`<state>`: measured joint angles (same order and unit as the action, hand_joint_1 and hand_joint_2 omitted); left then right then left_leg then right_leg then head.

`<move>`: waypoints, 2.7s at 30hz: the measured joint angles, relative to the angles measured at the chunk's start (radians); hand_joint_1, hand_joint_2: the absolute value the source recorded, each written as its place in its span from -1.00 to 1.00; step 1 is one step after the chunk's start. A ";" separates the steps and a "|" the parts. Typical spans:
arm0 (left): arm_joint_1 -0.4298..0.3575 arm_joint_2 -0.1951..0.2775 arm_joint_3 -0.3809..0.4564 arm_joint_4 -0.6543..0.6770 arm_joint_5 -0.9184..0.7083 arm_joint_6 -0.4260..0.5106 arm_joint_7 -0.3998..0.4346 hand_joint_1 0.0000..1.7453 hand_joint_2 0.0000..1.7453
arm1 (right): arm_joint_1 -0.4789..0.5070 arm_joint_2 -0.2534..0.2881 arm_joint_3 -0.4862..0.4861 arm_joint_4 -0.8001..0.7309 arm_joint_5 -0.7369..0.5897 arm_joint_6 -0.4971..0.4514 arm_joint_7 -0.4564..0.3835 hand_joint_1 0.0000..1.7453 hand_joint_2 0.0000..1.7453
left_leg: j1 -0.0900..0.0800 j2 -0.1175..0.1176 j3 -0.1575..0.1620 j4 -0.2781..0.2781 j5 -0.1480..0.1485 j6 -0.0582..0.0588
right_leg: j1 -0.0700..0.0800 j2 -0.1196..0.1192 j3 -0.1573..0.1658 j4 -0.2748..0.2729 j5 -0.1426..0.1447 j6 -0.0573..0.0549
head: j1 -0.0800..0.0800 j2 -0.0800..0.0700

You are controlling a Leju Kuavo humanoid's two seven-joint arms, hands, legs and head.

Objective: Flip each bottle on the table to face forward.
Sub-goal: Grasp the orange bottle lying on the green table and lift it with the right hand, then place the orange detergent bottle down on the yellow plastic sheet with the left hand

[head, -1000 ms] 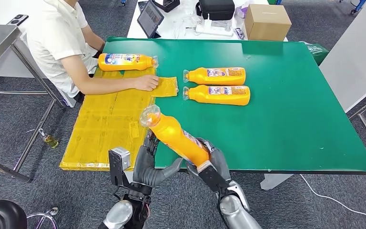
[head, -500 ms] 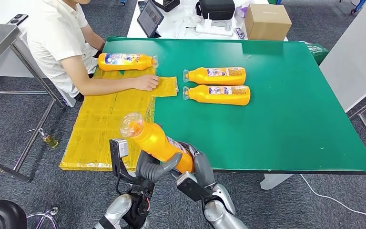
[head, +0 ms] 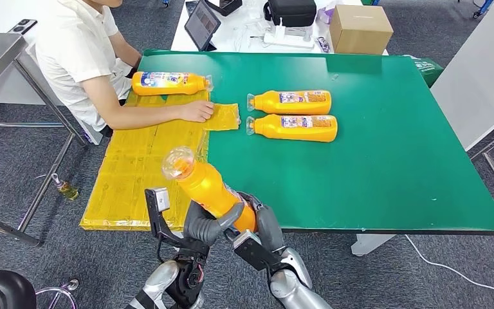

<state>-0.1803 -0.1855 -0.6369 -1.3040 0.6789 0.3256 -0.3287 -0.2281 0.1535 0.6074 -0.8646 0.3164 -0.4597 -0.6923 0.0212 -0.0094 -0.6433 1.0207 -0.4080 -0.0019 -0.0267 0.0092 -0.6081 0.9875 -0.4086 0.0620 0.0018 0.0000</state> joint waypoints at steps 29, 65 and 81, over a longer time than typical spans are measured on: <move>0.091 0.059 0.189 -0.211 -0.296 0.072 -0.119 1.00 1.00 | 0.093 -0.030 -0.034 0.021 -0.135 -0.159 -0.008 -1.00 -1.00 | 0.000 0.000 -0.001 0.000 0.000 0.000 | 0.000 0.000 -0.001 0.000 0.000 0.000 | 0.000 0.000; -0.444 0.080 0.356 0.738 -1.721 0.108 0.146 0.88 1.00 | 0.226 0.090 -0.388 -0.595 -0.125 -0.241 -0.008 -1.00 -1.00 | 0.000 0.000 -0.001 0.000 0.002 0.000 | 0.000 0.000 -0.001 0.001 0.001 0.000 | 0.000 0.000; -0.532 0.084 0.326 0.917 -1.751 0.063 0.198 -0.08 1.00 | 0.209 0.073 -0.342 -0.510 -0.156 -0.241 -0.008 -1.00 -1.00 | 0.000 0.000 0.000 0.000 0.002 0.000 | 0.000 0.000 0.001 0.001 0.001 0.000 | 0.000 0.000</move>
<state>-0.7124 -0.1011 -0.3109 -0.3872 -1.0719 0.3886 -0.1308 -0.0191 0.2263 0.2658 -1.3745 0.1602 -0.7002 -0.7004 0.0214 -0.0098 -0.6436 1.0207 -0.4062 -0.0022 -0.0266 0.0089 -0.6074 0.9883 -0.4079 0.0619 0.0022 0.0000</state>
